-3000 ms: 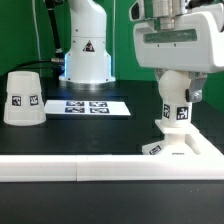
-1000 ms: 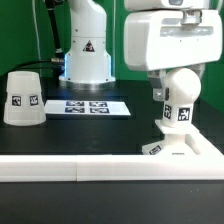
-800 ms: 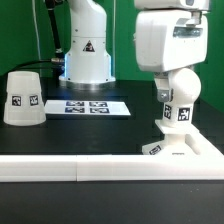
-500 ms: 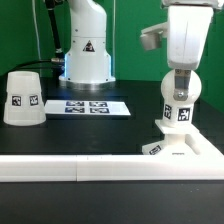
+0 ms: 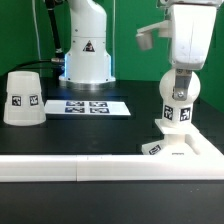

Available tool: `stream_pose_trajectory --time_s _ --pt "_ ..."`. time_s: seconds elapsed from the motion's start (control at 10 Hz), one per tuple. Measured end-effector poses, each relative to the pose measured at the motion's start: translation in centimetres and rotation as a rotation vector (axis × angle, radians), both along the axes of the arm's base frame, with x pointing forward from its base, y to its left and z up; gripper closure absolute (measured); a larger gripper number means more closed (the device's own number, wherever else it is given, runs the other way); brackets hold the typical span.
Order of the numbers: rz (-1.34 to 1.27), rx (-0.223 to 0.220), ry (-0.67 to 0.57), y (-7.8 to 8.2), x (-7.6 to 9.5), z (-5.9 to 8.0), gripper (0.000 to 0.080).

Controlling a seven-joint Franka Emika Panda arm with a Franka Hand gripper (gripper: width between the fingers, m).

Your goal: Assemble lamp

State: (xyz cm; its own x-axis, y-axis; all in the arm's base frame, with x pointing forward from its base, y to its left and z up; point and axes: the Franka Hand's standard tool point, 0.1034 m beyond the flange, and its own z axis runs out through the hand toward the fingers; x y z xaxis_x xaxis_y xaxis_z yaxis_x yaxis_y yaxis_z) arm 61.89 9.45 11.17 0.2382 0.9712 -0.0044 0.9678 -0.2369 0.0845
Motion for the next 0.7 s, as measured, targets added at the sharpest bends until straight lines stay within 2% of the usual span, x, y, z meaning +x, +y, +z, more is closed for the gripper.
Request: stream_pose_trajectory --time_s 0.3,0.7 --pt "-0.113 0.013 -0.012 -0.36 -0.14 0.02 0.0225" --pt "-0.511 0.082 -0.074 -0.32 -0.44 -0.18 0.0223"
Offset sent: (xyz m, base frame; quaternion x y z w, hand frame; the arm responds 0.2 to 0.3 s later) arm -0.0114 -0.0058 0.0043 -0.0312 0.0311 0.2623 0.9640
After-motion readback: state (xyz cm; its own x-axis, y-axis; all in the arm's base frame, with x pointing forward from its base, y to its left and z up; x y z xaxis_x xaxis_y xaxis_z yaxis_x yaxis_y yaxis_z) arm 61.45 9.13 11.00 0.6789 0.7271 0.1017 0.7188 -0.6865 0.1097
